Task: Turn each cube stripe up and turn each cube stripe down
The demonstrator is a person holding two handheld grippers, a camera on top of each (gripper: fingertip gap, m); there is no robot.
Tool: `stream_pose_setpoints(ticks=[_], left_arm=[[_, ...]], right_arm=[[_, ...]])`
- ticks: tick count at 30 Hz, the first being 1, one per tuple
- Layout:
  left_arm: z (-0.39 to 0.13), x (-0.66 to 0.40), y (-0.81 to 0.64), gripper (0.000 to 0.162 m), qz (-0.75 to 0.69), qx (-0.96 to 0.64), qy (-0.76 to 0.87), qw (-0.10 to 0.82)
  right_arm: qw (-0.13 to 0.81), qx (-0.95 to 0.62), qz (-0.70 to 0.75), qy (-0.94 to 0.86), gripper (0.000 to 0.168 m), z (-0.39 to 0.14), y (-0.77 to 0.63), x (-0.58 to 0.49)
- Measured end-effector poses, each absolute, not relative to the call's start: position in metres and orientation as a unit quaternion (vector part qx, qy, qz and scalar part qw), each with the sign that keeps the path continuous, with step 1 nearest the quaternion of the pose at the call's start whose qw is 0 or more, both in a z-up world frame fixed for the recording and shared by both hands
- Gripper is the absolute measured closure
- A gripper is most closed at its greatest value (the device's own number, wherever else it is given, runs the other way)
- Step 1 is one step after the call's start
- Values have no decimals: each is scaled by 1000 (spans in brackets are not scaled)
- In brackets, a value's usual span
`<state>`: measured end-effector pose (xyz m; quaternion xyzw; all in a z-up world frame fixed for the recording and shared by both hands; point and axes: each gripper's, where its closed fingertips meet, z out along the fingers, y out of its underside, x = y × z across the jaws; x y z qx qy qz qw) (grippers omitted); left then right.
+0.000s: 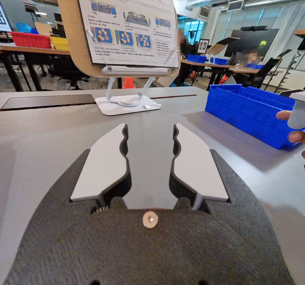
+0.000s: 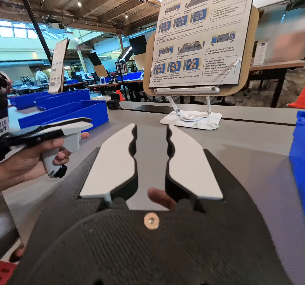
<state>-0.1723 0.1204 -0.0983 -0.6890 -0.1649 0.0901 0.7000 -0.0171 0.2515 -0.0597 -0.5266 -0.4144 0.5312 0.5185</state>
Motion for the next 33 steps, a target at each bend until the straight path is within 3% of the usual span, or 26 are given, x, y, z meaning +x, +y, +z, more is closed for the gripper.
stream_pose_setpoints(ticks=[8,23,33], left_arm=[[-112,-167,135,111,116,-729,-137,661],[-121,-118,226,111,13,-753,-52,656],[-127,-80,269,114,-43,-762,-2,646]], right_arm=[[470,-562,522,-437,107,-84,255,-18],[546,-612,441,-365,98,-86,287,65],[650,-595,421,-214,99,-47,329,155]])
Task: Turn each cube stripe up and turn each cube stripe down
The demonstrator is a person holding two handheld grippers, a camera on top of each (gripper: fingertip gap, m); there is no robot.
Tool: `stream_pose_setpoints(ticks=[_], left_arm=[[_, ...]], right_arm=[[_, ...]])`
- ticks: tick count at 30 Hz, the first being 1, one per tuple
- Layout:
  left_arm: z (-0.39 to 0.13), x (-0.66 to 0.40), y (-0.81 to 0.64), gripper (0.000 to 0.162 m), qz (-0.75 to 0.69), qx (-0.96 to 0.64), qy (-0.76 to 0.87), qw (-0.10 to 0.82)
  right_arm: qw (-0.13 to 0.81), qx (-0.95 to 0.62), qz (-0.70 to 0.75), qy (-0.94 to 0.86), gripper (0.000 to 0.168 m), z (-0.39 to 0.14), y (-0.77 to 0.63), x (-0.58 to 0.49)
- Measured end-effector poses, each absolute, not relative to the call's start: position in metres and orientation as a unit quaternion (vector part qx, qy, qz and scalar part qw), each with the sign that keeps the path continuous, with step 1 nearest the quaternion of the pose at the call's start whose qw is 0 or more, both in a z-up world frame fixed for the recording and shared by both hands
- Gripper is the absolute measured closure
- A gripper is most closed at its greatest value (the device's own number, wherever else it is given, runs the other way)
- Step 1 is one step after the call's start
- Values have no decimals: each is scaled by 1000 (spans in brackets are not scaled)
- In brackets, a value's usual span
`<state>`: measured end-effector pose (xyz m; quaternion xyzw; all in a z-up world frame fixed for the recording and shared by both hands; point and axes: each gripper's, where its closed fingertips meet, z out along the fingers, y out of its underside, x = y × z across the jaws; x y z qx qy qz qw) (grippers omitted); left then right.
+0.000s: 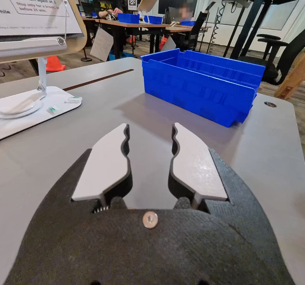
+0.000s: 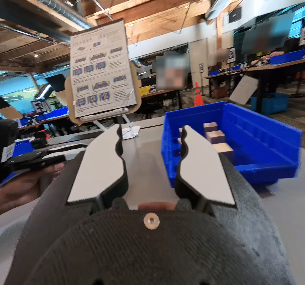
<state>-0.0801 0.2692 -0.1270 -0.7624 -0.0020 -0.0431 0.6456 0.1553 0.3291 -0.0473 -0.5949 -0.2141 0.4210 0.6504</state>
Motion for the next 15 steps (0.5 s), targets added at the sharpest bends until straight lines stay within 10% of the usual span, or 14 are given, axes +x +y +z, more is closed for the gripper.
stream_pose_setpoints(ticks=[15], left_arm=[[-133,-79,270,115,-77,-770,-14,633]], right_arm=[[665,-661,335,-91,100,-67,436,256]])
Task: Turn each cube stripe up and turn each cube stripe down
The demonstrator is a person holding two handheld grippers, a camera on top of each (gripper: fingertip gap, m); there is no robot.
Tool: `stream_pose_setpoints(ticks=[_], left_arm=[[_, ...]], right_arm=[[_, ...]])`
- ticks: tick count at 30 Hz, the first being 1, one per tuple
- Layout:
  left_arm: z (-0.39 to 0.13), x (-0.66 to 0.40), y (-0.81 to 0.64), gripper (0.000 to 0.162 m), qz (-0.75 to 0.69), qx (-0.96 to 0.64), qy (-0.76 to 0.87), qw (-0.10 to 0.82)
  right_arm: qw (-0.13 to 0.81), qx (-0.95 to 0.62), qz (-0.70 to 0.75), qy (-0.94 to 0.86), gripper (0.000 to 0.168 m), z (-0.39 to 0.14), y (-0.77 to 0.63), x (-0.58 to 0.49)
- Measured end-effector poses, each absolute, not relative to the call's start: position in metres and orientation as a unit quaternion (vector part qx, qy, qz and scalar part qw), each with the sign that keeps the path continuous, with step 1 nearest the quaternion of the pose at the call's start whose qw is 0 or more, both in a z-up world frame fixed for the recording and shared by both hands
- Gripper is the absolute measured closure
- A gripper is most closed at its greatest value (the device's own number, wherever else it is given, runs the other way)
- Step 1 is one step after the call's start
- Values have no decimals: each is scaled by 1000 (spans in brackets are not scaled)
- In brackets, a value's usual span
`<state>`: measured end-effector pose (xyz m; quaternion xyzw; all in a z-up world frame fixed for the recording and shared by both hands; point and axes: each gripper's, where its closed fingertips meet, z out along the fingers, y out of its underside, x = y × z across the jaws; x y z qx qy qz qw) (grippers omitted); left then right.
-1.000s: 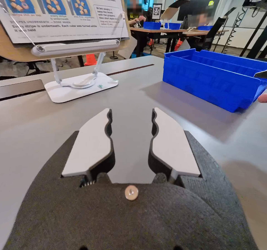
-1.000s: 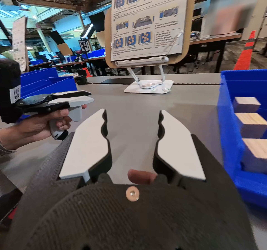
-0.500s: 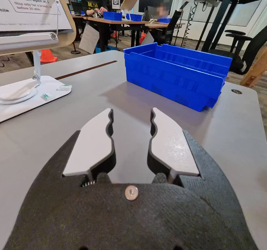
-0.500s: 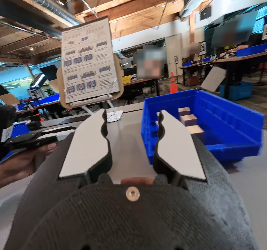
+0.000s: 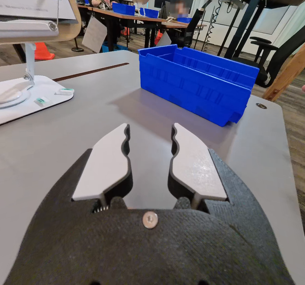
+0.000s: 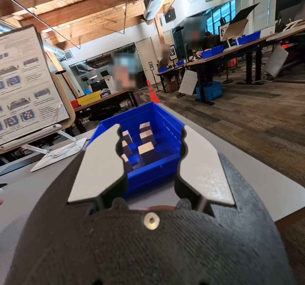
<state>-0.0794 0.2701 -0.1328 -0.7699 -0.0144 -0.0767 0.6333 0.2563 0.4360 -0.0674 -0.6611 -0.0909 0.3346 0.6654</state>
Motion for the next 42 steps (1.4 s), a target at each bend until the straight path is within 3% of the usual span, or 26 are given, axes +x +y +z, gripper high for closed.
stream_pose_setpoints(ticks=[13,42], left_arm=[[-131,-108,243,115,-62,-766,-65,637],[-138,-149,184,117,-15,-766,-135,629]], right_arm=[[574,-723,354,-150,98,-111,474,234],[561,-746,342,-112,97,-129,543,236]])
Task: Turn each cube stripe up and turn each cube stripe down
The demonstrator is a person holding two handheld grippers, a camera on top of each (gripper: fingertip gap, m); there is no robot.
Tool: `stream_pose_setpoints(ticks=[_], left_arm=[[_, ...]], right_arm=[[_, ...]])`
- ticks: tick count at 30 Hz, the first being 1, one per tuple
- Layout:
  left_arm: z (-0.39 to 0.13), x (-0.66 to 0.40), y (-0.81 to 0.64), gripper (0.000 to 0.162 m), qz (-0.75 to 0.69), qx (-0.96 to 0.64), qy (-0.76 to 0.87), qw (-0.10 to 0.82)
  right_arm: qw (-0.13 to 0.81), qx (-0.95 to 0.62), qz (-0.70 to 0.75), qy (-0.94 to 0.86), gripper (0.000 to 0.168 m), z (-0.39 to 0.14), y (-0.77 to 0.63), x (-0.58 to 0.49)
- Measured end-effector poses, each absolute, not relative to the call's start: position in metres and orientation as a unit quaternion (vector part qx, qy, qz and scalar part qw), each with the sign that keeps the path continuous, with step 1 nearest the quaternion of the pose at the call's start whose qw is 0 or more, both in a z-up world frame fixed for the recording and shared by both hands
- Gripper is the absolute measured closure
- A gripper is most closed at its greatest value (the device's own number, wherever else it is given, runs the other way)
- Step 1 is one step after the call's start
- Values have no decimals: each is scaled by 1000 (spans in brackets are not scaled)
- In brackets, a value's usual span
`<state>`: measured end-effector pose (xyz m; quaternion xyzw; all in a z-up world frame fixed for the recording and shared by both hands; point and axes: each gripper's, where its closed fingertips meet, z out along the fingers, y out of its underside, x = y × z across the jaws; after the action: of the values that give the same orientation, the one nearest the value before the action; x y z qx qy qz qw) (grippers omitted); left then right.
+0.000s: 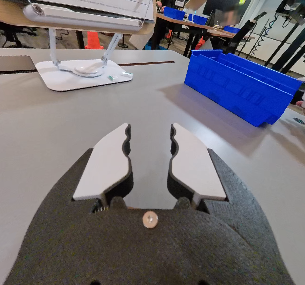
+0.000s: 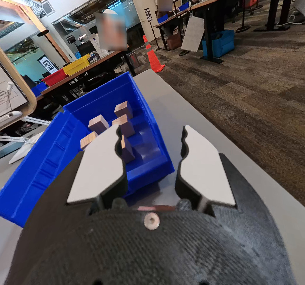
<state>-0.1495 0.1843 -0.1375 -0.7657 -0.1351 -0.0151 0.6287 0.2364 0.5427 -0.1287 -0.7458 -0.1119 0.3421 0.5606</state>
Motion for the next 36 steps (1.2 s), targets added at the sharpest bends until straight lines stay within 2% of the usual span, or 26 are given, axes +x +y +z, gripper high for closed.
stream_pose_setpoints(ticks=[31,36], left_arm=[[-147,-154,170,117,-16,-776,-155,611],[-147,-154,170,117,-17,-775,-158,612]], right_arm=[[539,-754,360,-111,101,-141,560,219],[524,-759,368,-120,121,-145,562,216]])
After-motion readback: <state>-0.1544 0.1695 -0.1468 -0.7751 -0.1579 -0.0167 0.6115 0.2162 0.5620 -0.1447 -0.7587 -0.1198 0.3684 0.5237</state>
